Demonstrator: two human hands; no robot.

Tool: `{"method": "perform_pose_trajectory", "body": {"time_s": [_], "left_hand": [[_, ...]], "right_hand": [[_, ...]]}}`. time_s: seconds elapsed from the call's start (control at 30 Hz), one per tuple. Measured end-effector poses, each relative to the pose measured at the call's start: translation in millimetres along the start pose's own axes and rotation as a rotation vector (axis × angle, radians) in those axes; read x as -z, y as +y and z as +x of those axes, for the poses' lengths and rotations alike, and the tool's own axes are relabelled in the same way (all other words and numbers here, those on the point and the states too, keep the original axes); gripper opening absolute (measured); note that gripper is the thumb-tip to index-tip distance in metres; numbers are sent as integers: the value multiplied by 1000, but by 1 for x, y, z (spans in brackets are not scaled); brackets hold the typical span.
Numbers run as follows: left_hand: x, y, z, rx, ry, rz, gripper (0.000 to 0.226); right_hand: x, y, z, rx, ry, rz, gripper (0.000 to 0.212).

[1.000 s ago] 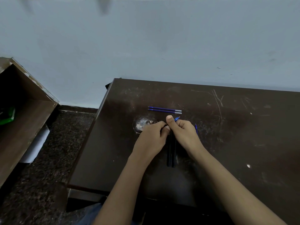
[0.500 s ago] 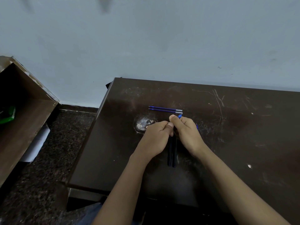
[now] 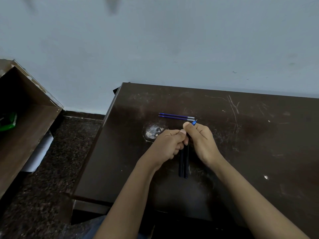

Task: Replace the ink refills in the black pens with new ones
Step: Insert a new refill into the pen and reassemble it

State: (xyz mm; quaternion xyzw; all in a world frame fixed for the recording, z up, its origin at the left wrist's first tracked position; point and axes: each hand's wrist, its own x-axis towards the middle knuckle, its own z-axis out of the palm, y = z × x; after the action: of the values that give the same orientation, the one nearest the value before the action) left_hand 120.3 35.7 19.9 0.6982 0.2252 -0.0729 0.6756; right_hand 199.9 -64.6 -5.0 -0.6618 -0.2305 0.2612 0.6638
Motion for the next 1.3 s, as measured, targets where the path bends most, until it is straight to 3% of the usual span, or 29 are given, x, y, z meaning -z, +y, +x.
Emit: {"method": "perform_pose_trajectory", "body": {"time_s": [0.37, 0.53, 0.67, 0.83, 1.07, 1.23, 1.3], "left_hand": [[3, 7, -3, 123, -171, -268, 46], [-1, 6, -2, 83, -20, -97, 42], [-2, 4, 0, 83, 60, -10, 39], [-2, 2, 0, 68, 114, -10, 39], [-3, 0, 2, 92, 150, -4, 39], [-4, 1, 1, 81, 157, 13, 40], [-4, 1, 1, 82, 161, 13, 39]], "right_hand": [[7, -2, -3, 43, -9, -103, 38], [6, 4, -2, -20, -92, -155, 49], [6, 2, 2, -36, -42, -56, 62], [5, -7, 0, -56, -82, 63, 32], [10, -6, 4, -186, -67, 119, 25], [10, -7, 2, -153, -30, 191, 12], [10, -7, 4, -170, -16, 268, 16]]}}
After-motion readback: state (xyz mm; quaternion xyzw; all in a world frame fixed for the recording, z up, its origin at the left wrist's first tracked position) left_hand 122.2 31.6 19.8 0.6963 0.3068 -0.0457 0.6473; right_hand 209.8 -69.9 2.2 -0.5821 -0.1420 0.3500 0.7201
